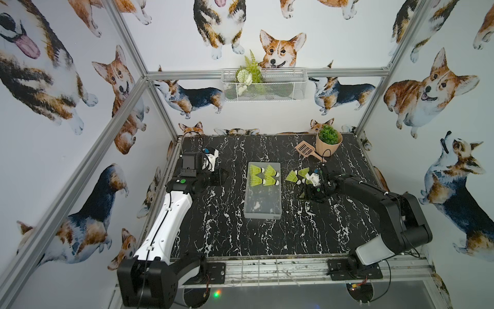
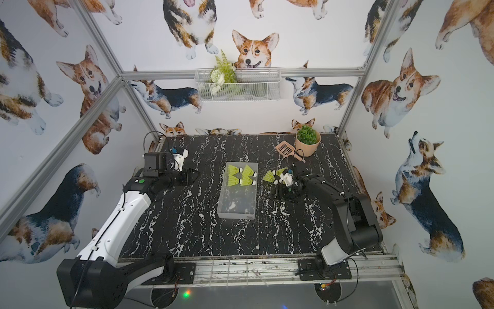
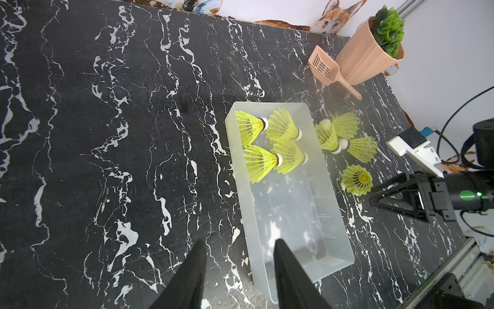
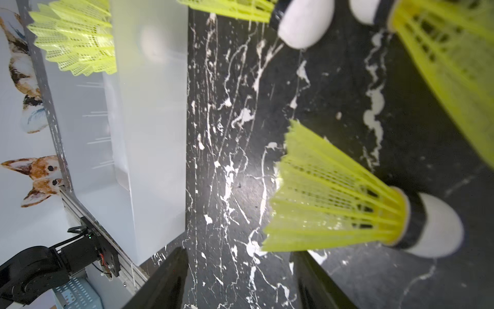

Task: Put the shuttlecocks into the storage box
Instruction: Adjust the shuttlecock at the center of the board.

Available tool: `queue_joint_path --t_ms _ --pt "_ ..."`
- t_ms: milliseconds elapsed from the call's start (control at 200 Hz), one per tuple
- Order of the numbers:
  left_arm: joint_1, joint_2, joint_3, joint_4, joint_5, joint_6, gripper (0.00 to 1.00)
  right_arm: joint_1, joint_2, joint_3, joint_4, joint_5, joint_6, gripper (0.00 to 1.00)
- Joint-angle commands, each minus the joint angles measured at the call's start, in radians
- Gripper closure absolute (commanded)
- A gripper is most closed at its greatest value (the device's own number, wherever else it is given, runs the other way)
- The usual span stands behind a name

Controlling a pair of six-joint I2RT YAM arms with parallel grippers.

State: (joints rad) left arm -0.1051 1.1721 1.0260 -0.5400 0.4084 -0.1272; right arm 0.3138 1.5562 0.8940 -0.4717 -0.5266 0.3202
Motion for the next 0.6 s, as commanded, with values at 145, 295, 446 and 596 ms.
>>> queue_joint_path --t_ms 145,295,446,596 --pt "0.001 -0.001 -0.001 0.025 0.003 0.001 0.55 0.004 0.026 0.038 0.132 -0.011 0.01 0.34" --pt "0.001 -0.002 -0.001 0.025 0.0 0.001 0.55 0.004 -0.042 0.028 0.068 0.099 -0.072 0.34" --pt "0.001 0.0 -0.001 0.026 0.002 0.001 0.55 0.0 -0.13 -0.02 -0.001 0.263 -0.135 0.34" --pt "0.001 0.001 -0.001 0.027 0.004 0.0 0.55 -0.03 -0.142 -0.053 -0.024 0.319 -0.174 0.34"
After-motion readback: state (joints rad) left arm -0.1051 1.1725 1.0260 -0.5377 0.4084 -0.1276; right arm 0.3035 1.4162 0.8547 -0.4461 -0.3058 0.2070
